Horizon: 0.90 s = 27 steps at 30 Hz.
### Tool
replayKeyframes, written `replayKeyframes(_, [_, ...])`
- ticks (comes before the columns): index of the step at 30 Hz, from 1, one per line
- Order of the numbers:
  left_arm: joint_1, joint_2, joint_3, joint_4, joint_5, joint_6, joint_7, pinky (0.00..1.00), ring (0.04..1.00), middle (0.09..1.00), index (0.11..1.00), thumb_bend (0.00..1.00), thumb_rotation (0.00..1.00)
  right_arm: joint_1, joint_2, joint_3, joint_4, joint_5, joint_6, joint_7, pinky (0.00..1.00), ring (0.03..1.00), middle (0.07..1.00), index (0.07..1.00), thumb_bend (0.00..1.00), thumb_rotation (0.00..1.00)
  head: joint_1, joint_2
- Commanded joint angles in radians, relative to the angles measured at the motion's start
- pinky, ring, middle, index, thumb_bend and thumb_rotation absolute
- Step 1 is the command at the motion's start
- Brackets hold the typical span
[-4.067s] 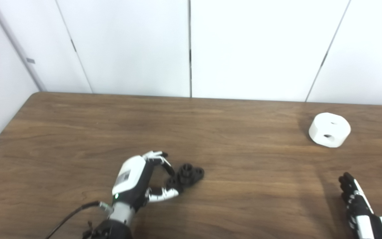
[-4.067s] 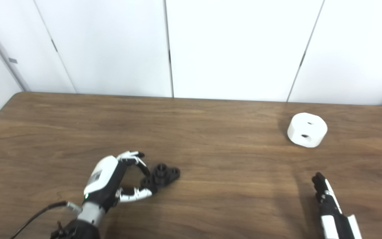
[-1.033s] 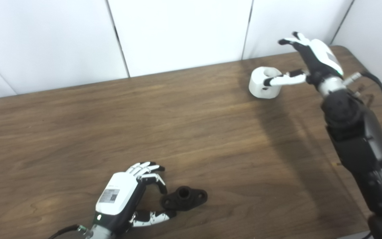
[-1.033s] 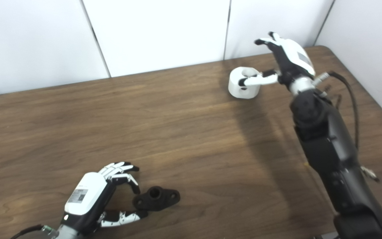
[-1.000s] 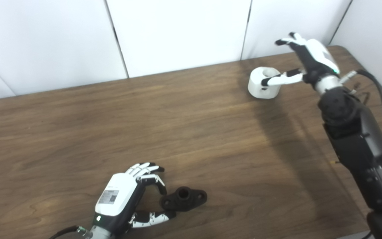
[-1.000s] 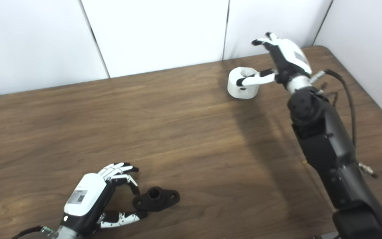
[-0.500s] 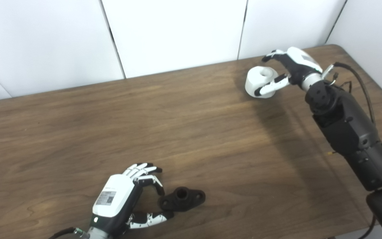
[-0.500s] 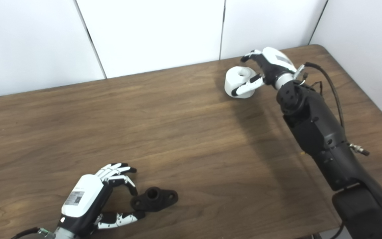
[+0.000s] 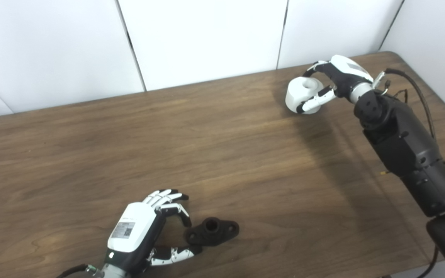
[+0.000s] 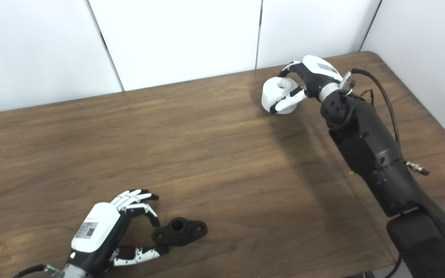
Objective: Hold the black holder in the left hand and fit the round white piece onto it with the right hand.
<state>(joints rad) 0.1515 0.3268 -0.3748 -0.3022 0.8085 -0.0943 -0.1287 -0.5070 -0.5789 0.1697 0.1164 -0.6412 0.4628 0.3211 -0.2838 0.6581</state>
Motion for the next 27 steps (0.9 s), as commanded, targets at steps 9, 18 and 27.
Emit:
replayKeyframes(9, [0.041,0.032,0.004,0.071,0.03,0.074,-0.08,0.87,0.878,0.813,0.49,0.52,0.05,-0.064,-0.037,0.002,0.001,-0.023,-0.007,-0.008,0.95,1.0,0.943,0.735,0.86,0.34,0.004,-0.002])
replayKeyframes(18, [0.043,0.03,0.003,0.071,0.027,0.069,-0.077,0.87,0.879,0.815,0.489,0.52,0.05,-0.065,-0.031,-0.008,0.016,-0.013,-0.02,-0.029,0.94,0.996,0.933,0.705,0.84,0.31,0.004,0.002])
replayKeyframes(27, [0.045,0.023,0.002,0.051,0.029,0.079,-0.087,0.86,0.874,0.813,0.489,0.52,0.05,-0.05,-0.026,-0.025,0.04,0.007,-0.094,-0.091,0.82,0.927,0.849,0.515,0.58,0.16,0.012,0.003])
